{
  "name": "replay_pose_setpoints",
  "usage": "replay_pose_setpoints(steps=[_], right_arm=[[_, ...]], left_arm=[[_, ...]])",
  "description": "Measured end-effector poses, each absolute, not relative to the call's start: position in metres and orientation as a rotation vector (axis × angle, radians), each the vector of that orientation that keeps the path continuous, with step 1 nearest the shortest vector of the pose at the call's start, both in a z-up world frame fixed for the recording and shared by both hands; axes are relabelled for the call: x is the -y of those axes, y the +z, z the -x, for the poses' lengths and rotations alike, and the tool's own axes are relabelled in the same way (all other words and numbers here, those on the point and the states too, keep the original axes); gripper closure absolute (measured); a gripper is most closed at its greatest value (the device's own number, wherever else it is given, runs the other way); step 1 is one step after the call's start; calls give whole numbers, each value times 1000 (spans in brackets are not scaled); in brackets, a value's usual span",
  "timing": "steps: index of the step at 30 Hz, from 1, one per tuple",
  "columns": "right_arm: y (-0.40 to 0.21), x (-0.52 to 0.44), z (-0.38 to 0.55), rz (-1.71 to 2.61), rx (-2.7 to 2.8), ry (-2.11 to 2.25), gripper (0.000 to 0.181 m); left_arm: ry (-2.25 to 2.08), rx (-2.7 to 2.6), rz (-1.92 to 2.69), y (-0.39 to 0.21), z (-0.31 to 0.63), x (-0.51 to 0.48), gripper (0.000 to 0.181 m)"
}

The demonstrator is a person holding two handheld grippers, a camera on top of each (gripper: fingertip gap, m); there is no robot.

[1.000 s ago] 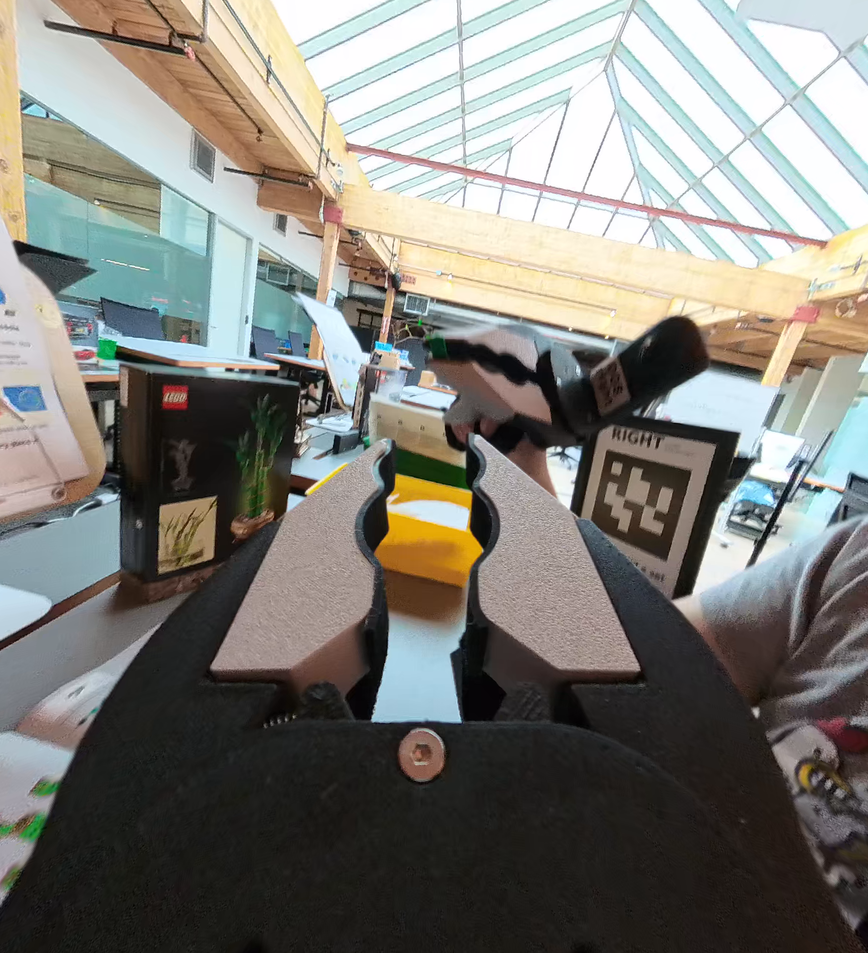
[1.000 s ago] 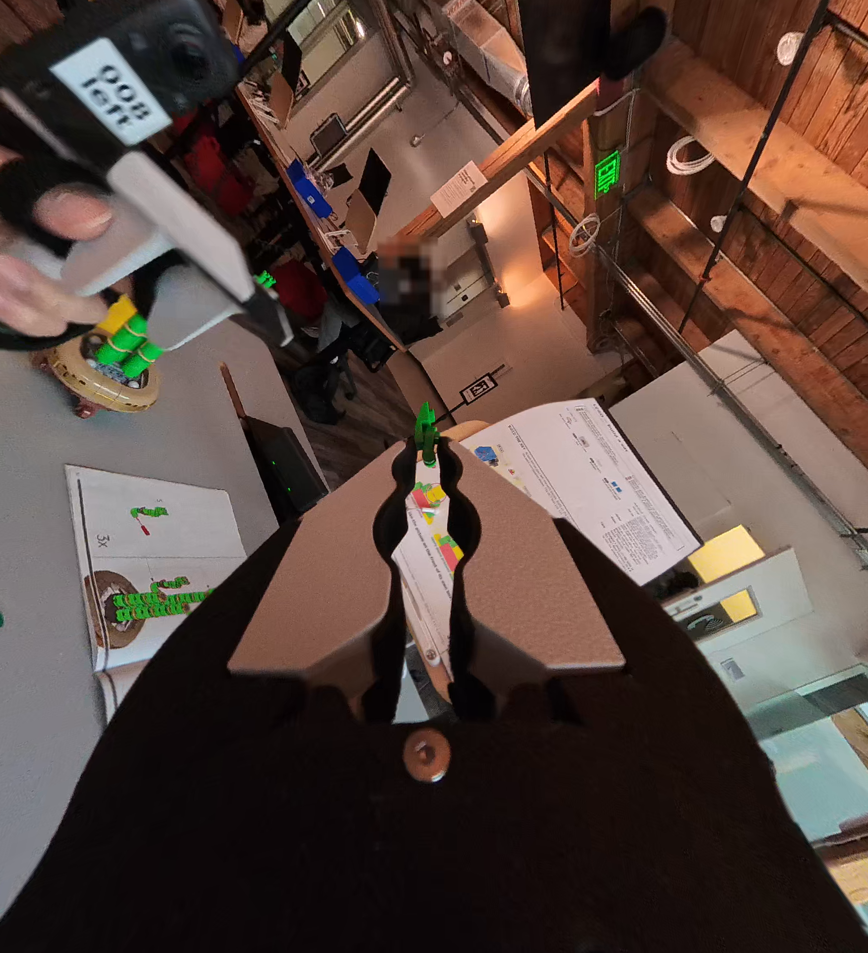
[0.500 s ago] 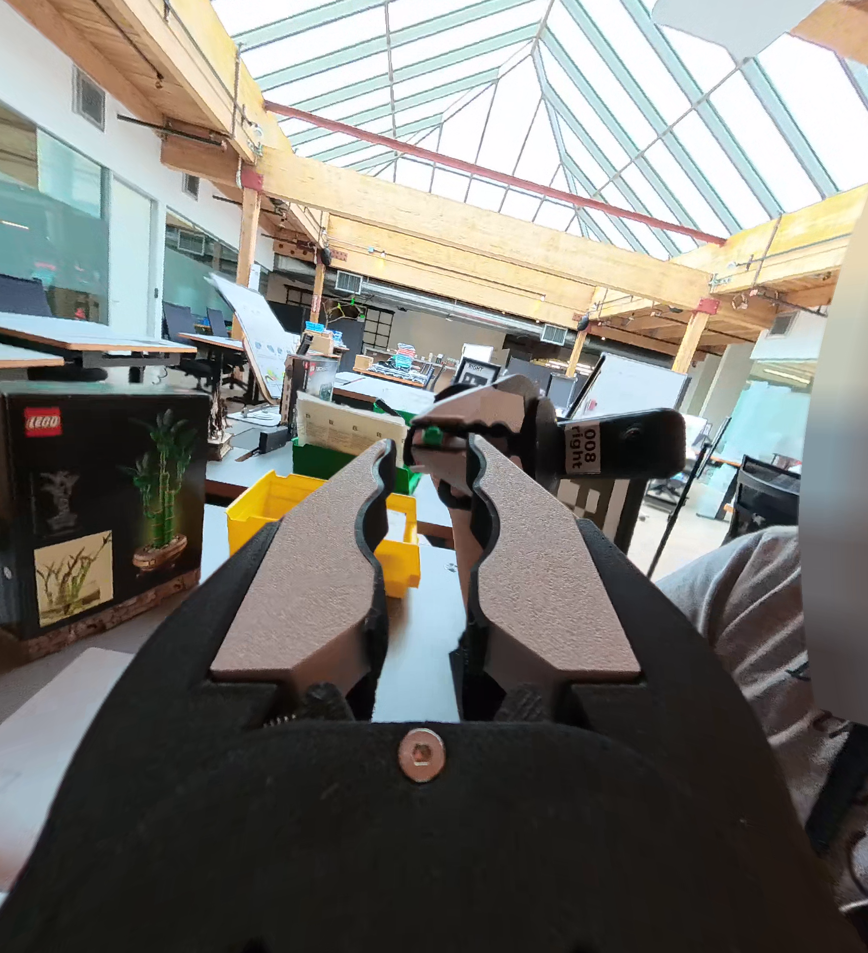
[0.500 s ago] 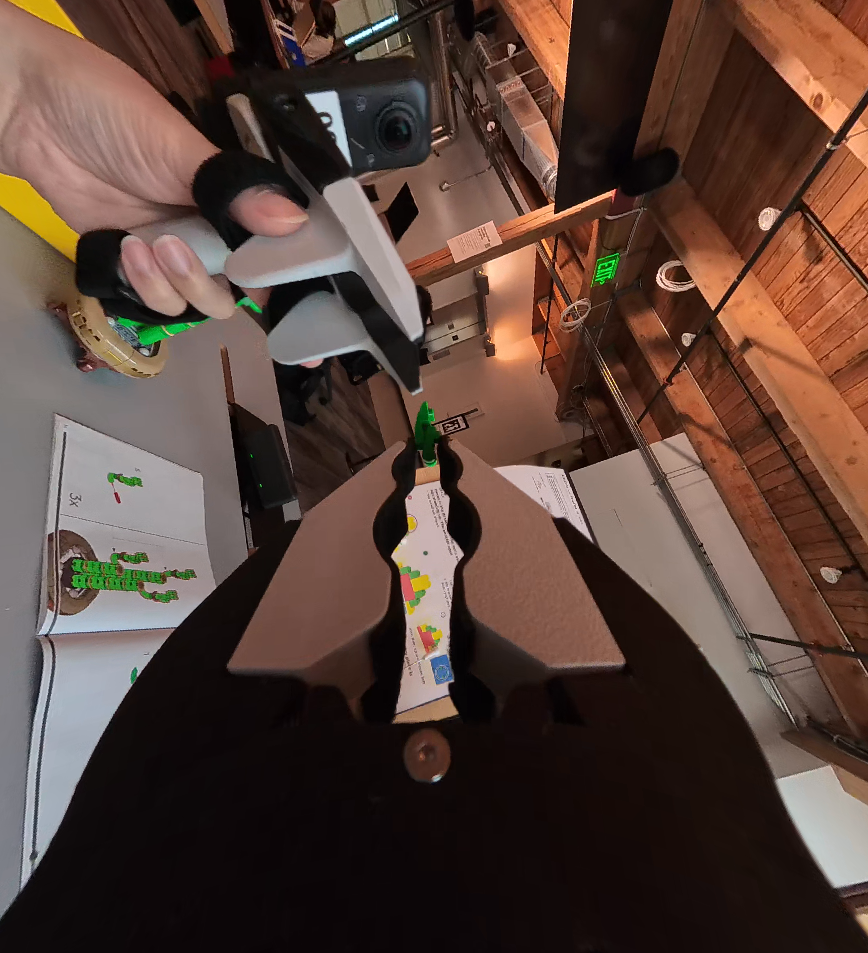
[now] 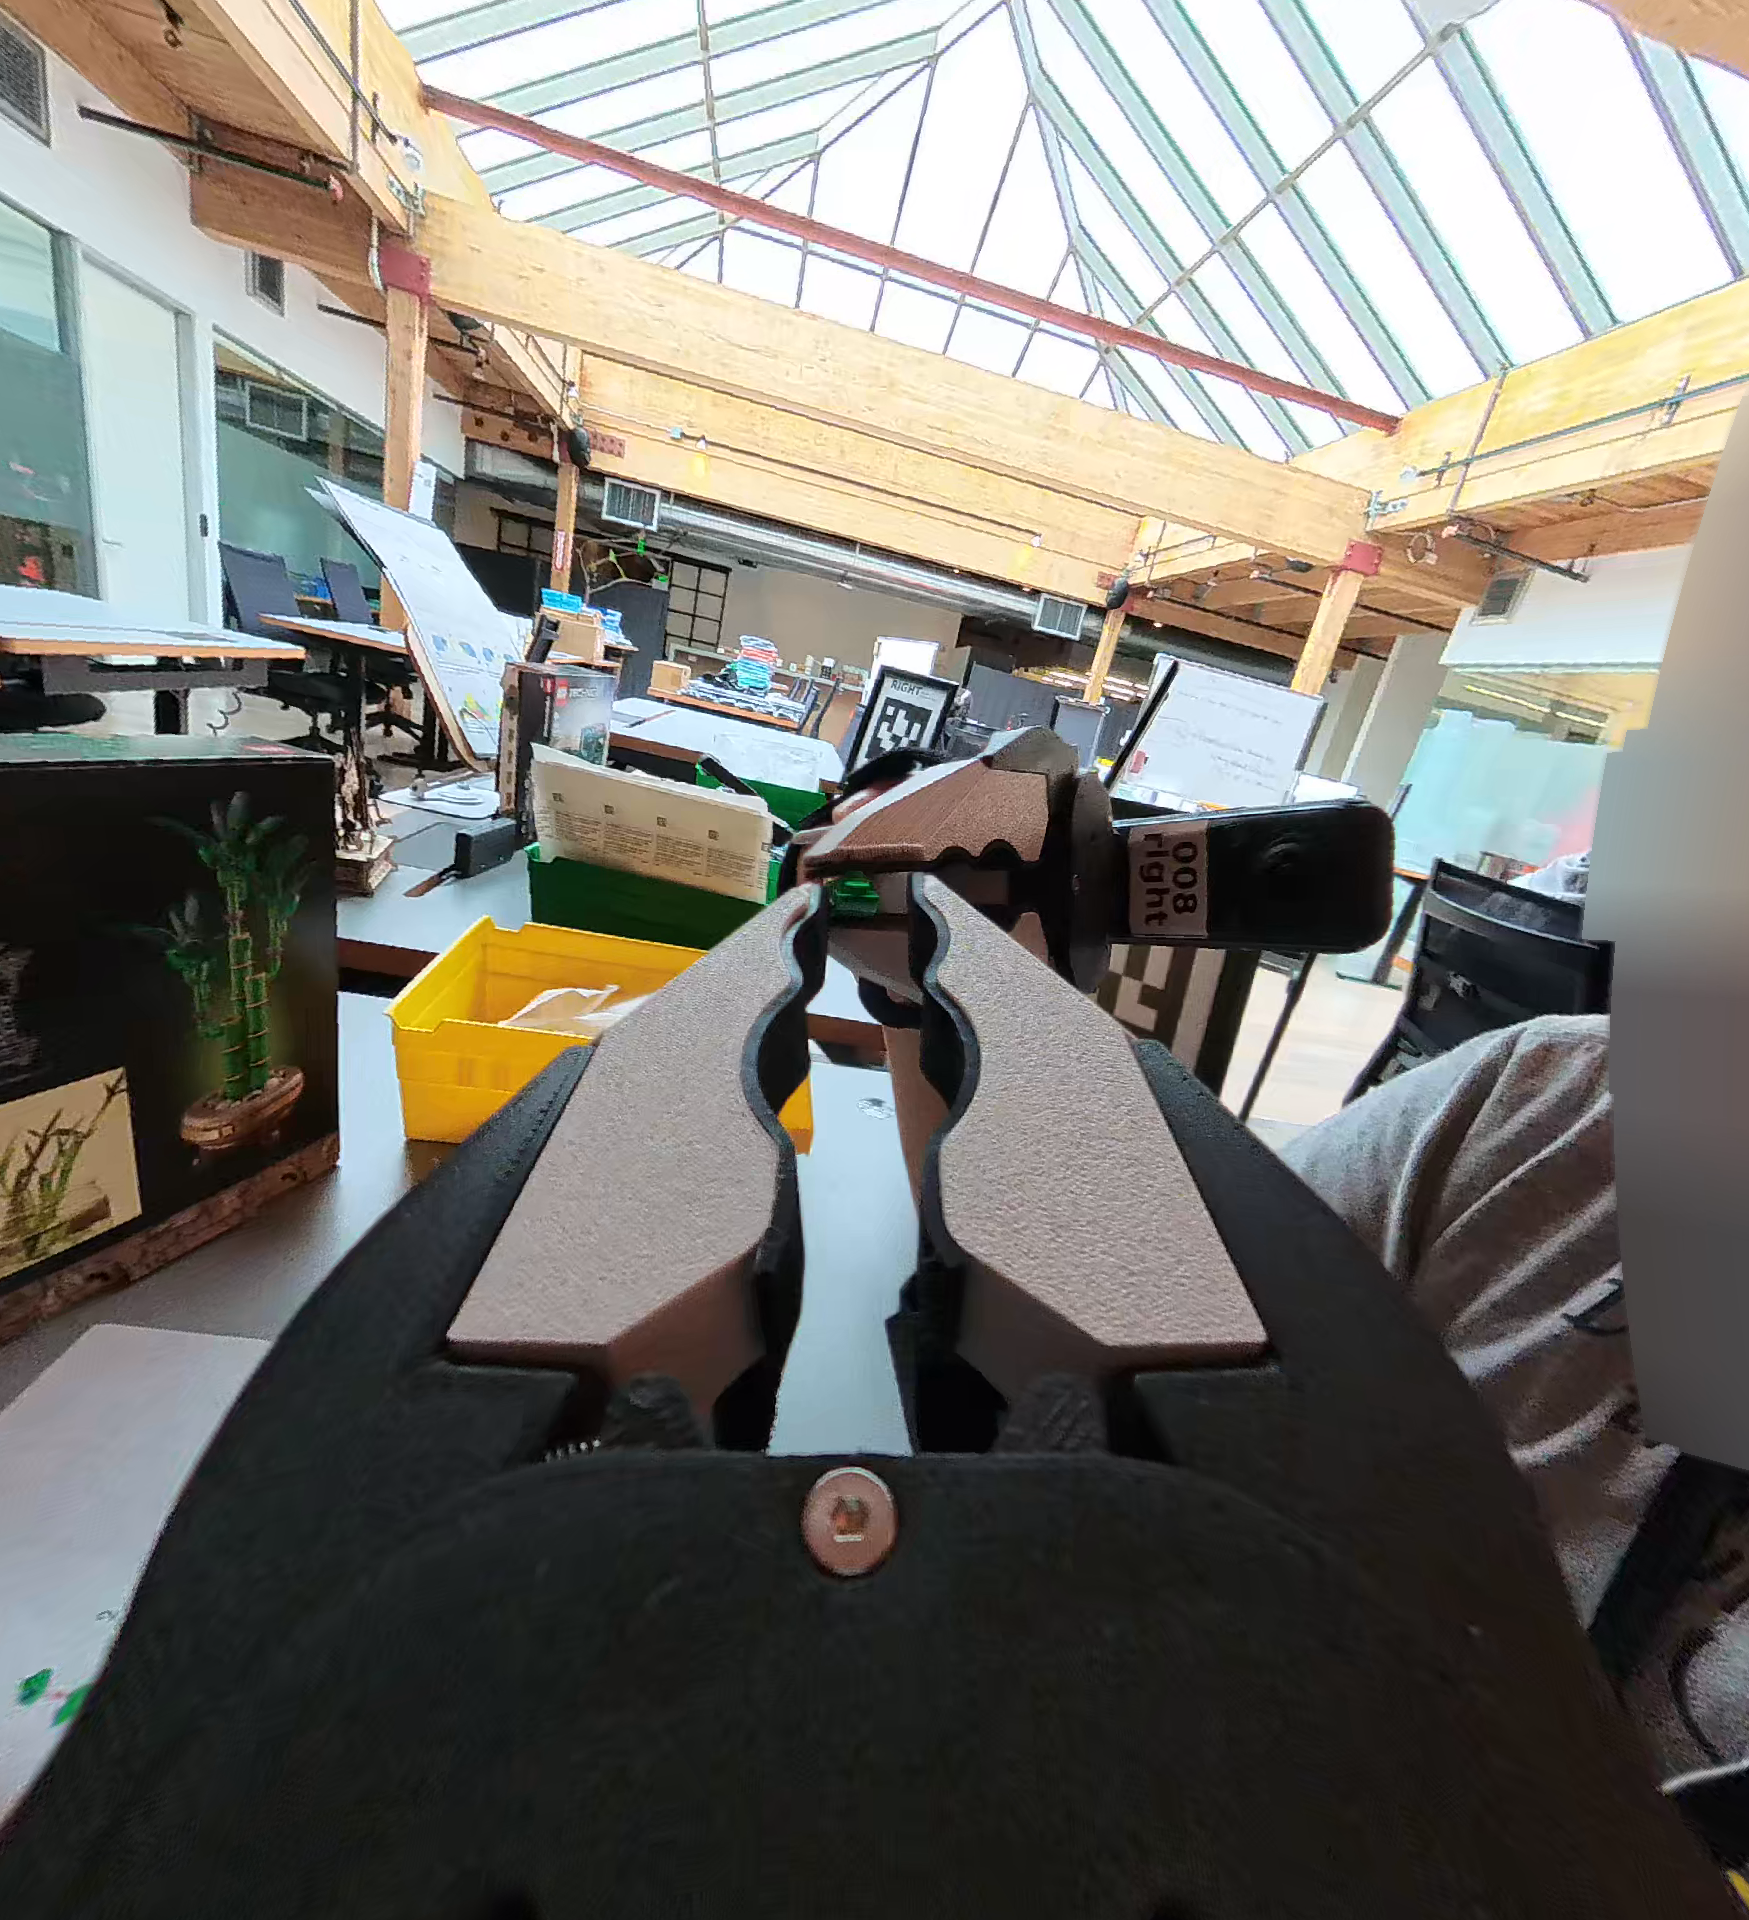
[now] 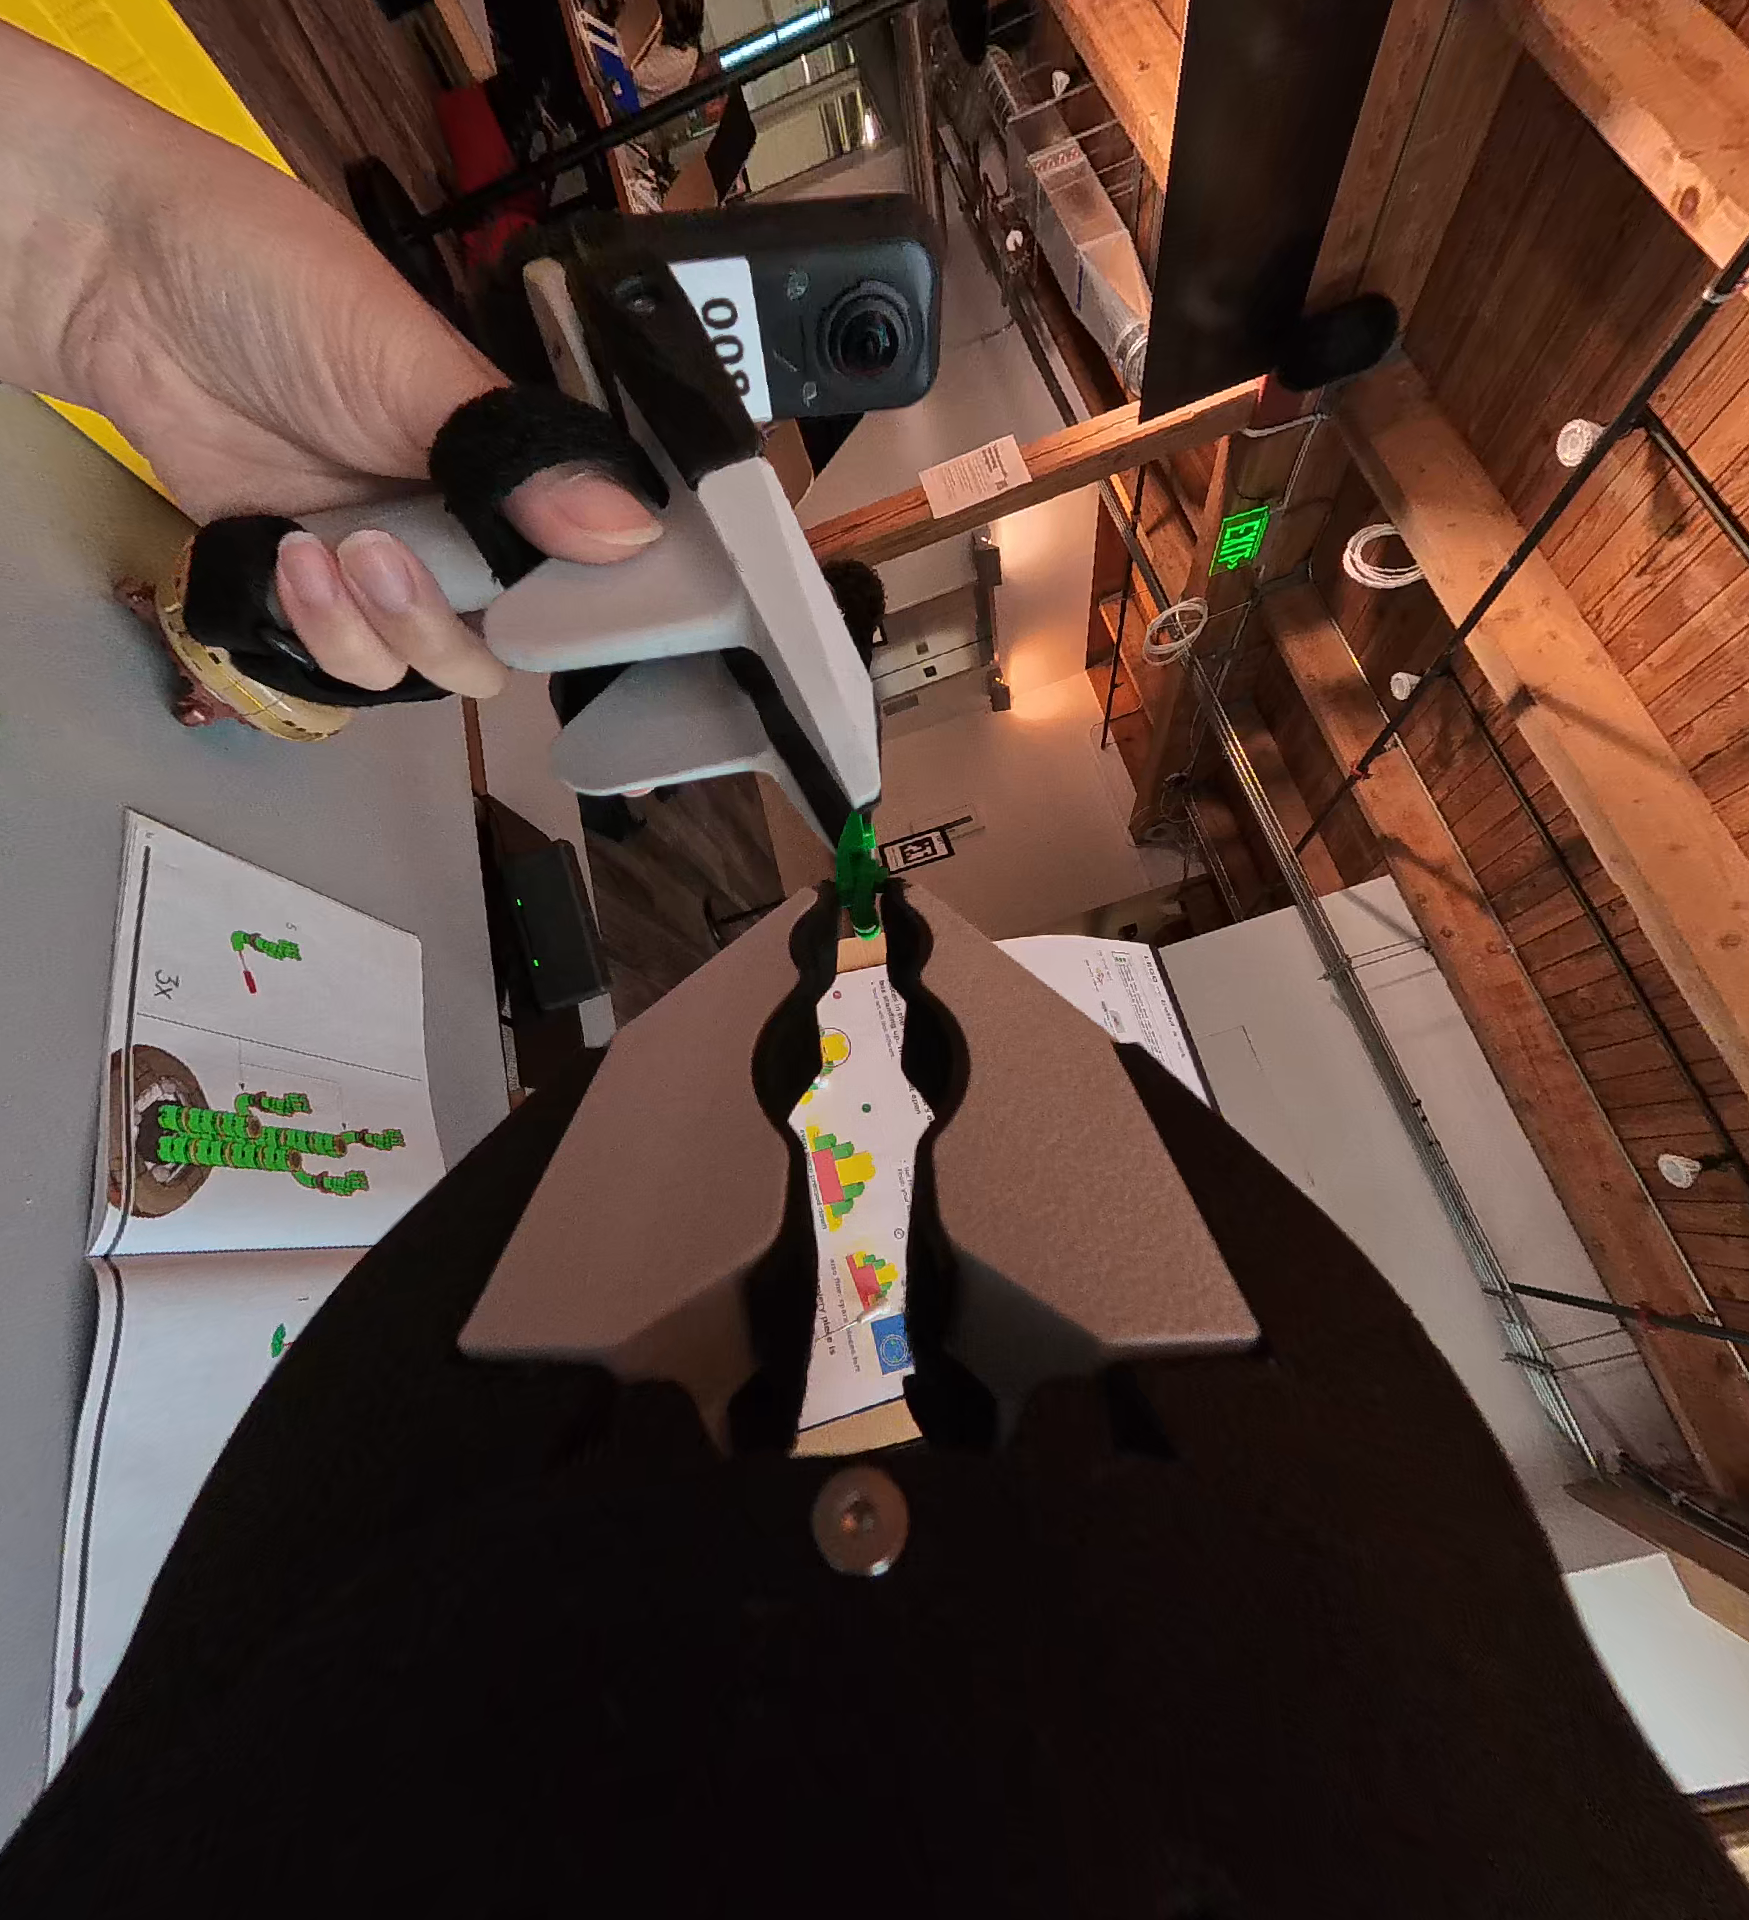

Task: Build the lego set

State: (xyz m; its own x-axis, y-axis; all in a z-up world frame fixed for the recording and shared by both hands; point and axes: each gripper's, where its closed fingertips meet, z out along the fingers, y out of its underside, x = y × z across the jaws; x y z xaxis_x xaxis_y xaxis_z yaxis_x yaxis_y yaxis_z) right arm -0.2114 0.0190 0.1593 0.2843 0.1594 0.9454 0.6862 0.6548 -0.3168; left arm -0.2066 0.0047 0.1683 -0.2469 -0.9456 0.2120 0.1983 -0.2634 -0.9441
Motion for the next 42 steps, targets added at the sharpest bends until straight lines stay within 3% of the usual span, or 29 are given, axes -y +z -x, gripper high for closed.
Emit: replay_pose_setpoints(steps=[2,16,23,25,28,42], right_arm=[[158,-20,211,829,1265,-411,174],[154,-21,210,840,1277,-404,175],[153,-22,209,846,1280,-412,175],[153,-21,210,843,1286,-403,175],[151,-22,212,848,1295,-413,174],[151,-28,215,881,1261,-358,172]], left_arm=[[-1622,-1074,1095,166,207,-7,175],[-1592,-1109,1121,158,204,-7,177],[-1614,-1090,1131,158,202,-10,171],[-1594,-1057,1154,158,202,-16,156],[-1600,-1108,1115,157,204,-10,175],[-1547,-1060,1129,160,206,-17,176]])
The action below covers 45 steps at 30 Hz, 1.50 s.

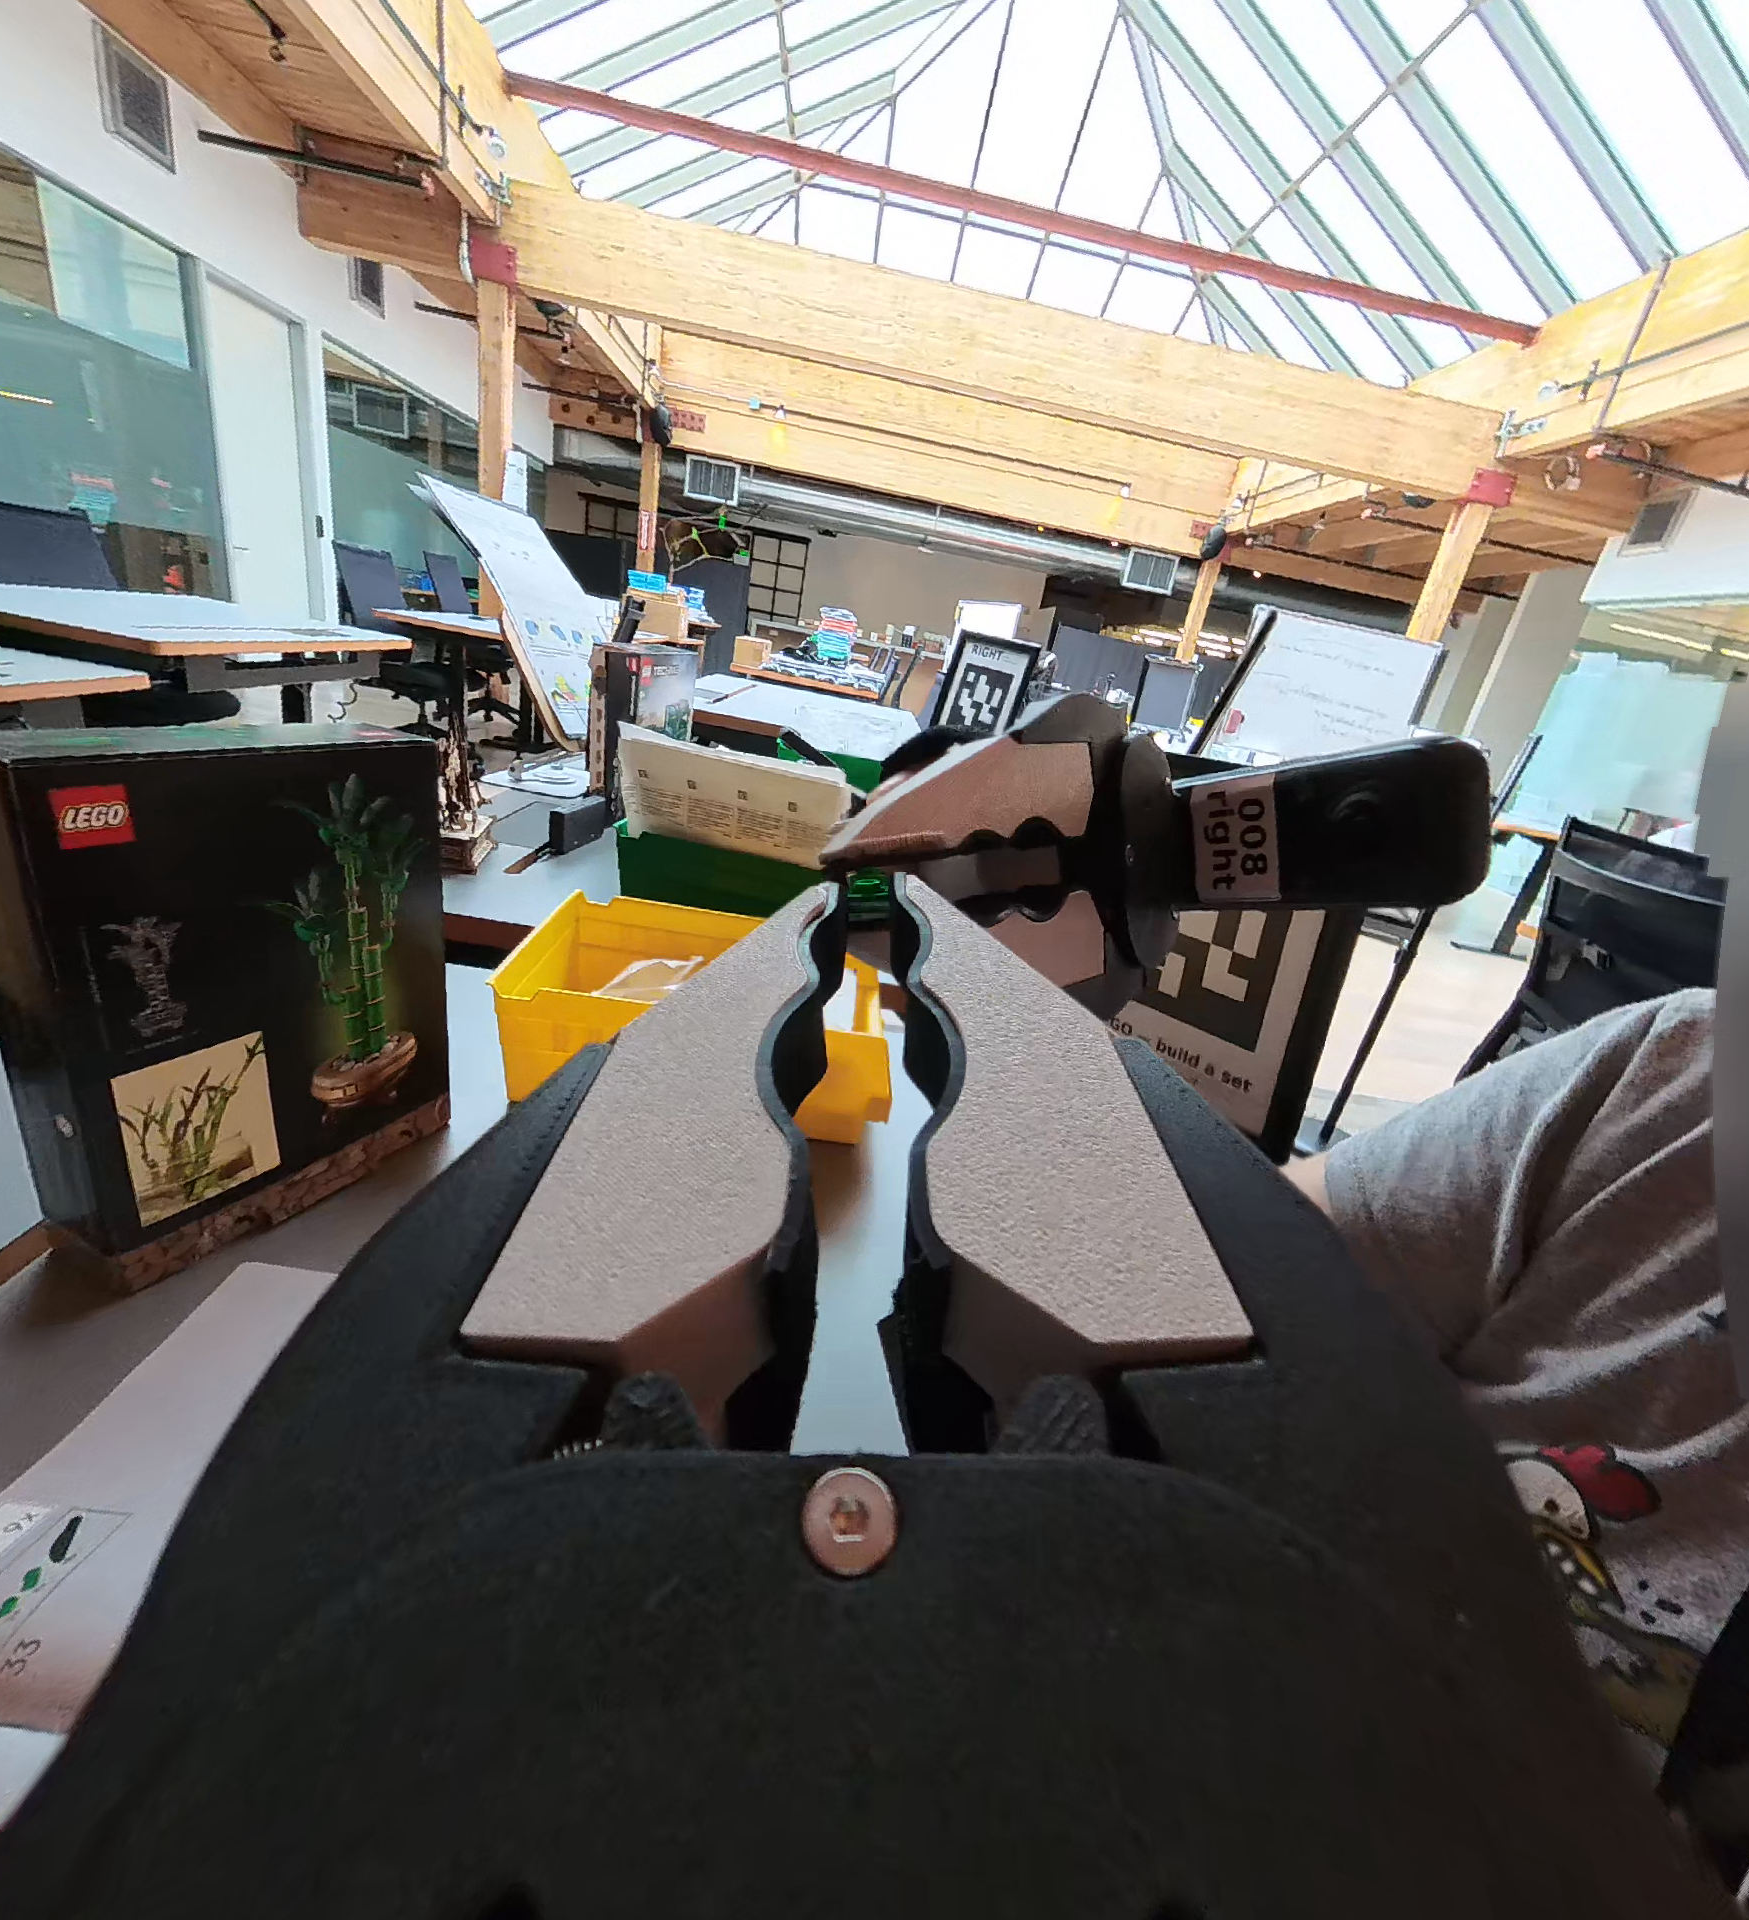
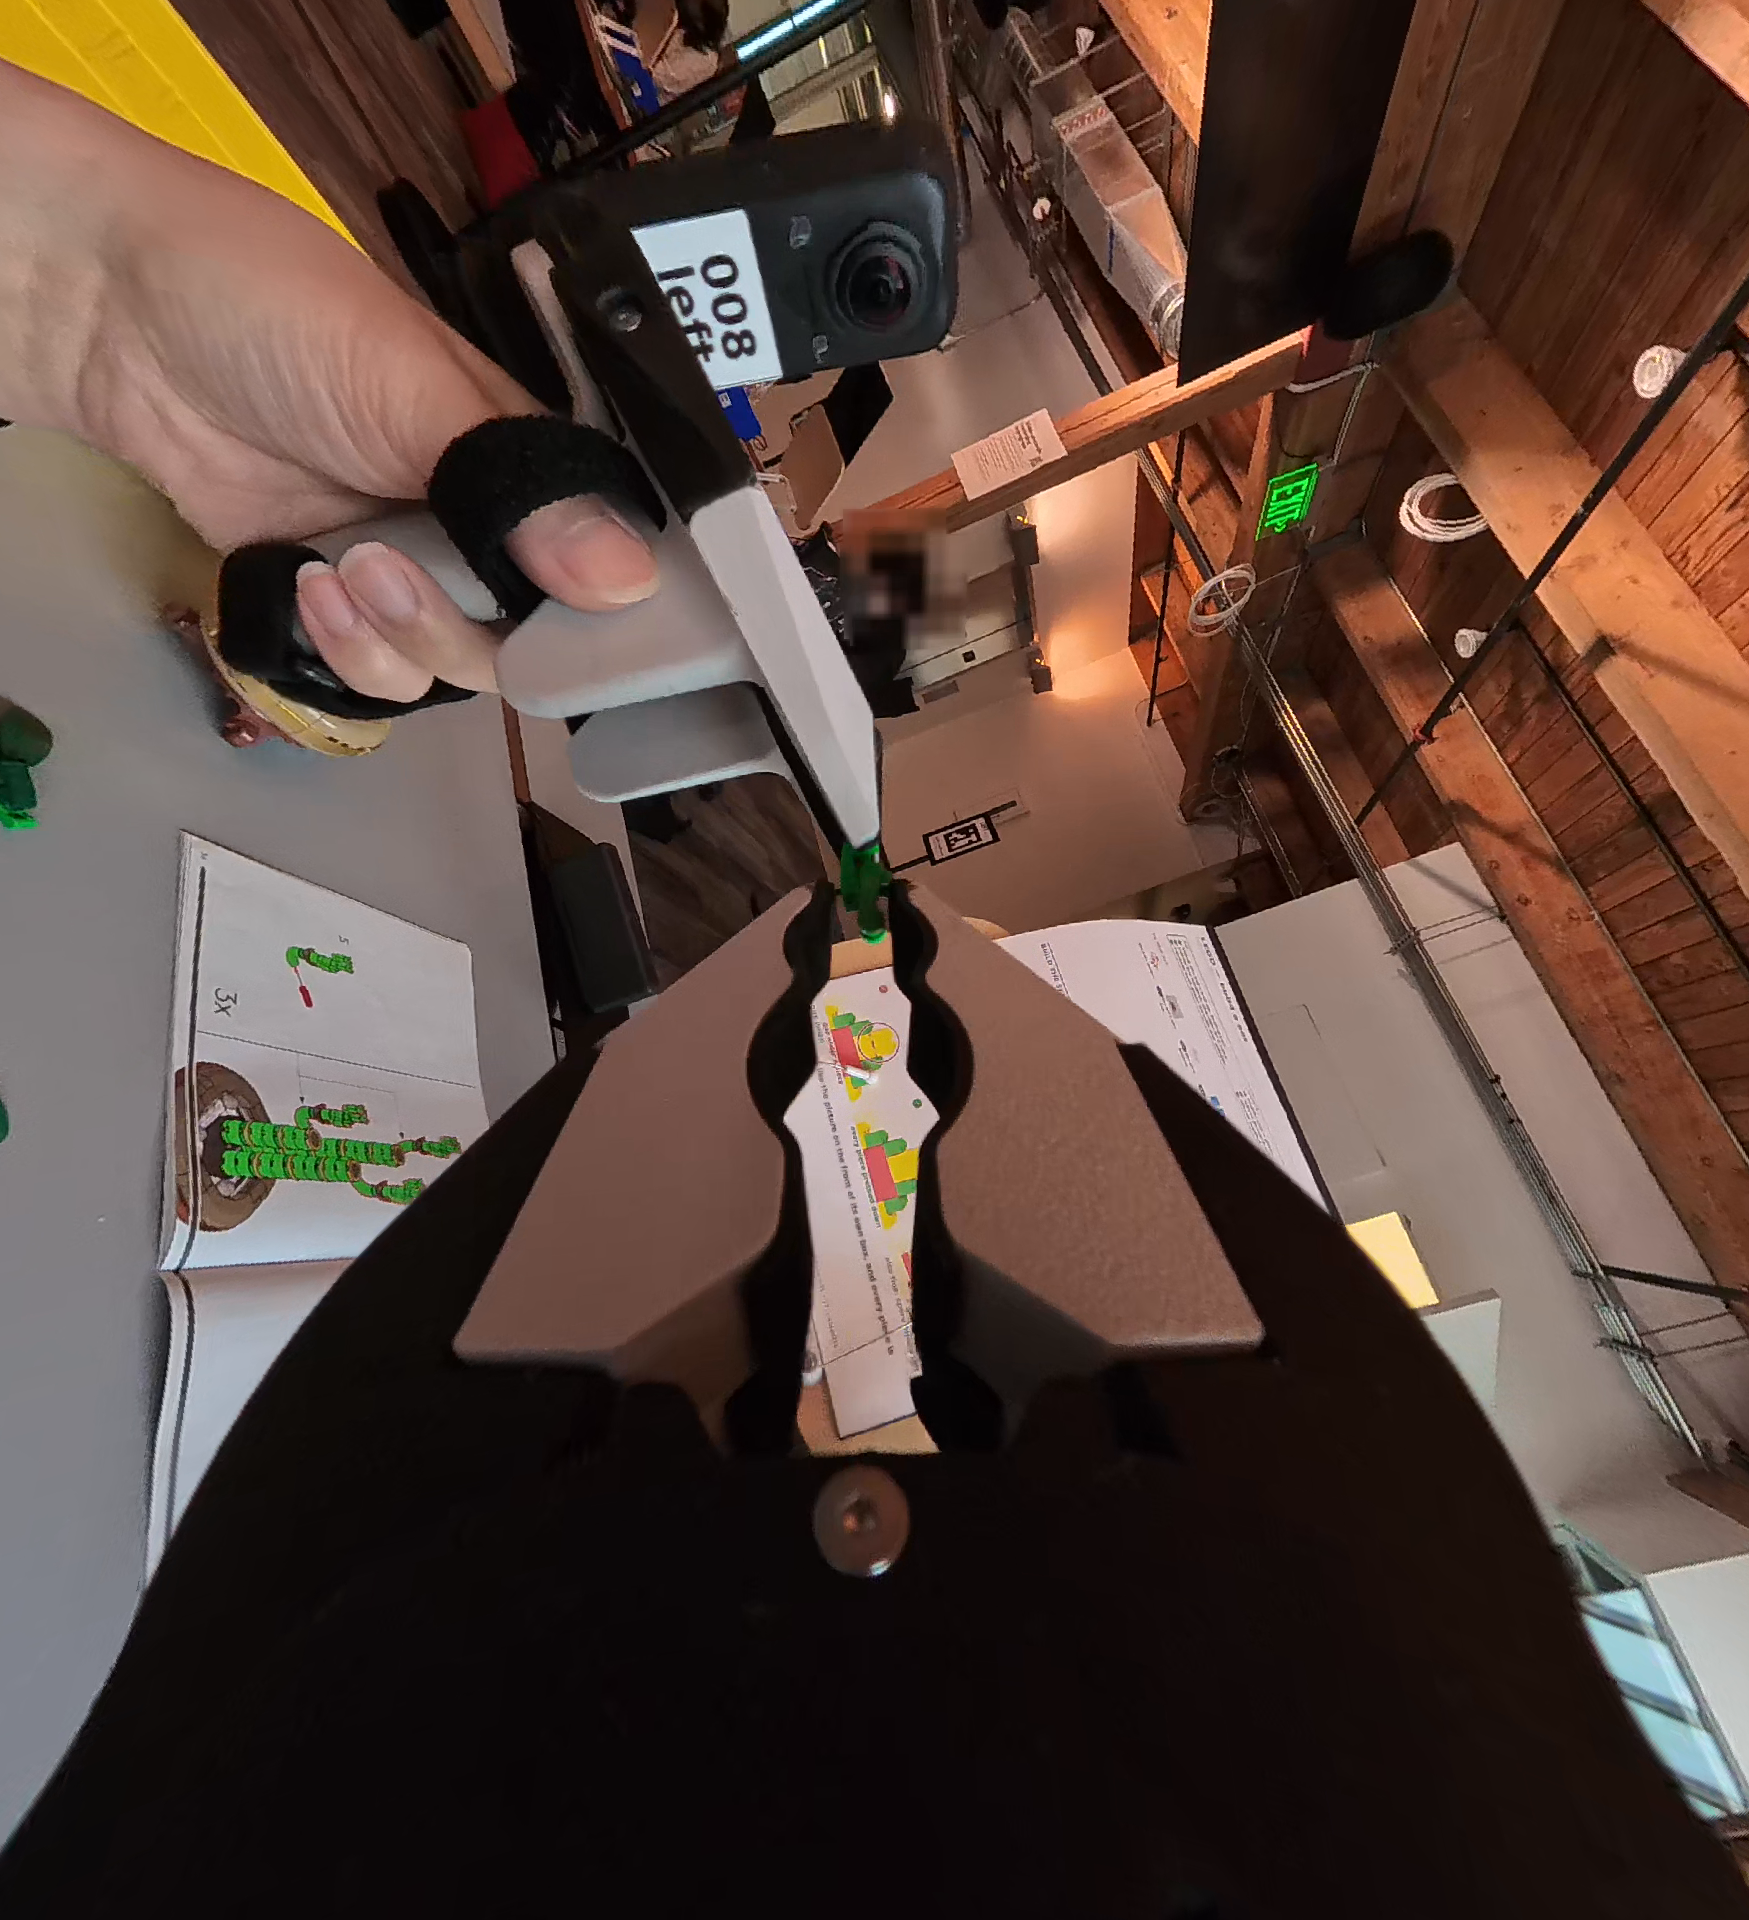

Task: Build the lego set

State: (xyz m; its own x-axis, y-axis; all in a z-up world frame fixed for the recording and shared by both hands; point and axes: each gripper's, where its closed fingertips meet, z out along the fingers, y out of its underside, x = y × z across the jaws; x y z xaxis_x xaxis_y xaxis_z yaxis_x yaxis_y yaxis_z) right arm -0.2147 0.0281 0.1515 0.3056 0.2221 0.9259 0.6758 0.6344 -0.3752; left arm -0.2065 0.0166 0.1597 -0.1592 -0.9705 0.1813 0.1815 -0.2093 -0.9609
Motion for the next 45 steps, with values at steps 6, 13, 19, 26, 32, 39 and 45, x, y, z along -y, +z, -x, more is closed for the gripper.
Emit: replay_pose_setpoints(steps=[6,13,19,26,32,39,45], right_arm=[[156,-35,220,937,1201,-364,173],[149,-44,219,1014,1202,-407,174],[145,-46,218,1033,1217,-427,175],[138,-49,216,1045,1253,-459,175],[130,-51,214,1053,1295,-487,176],[126,-50,210,1060,1318,-472,176],[135,-51,219,1040,1249,-360,174]], left_arm=[[-1537,-1004,1169,159,208,-27,176],[-1463,-1000,1203,155,208,-33,176],[-1455,-1005,1230,151,208,-35,176],[-1441,-1019,1275,144,206,-38,176],[-1439,-1034,1320,136,203,-40,176],[-1462,-1038,1337,132,199,-40,176],[-1483,-1010,1315,141,208,-40,176]])
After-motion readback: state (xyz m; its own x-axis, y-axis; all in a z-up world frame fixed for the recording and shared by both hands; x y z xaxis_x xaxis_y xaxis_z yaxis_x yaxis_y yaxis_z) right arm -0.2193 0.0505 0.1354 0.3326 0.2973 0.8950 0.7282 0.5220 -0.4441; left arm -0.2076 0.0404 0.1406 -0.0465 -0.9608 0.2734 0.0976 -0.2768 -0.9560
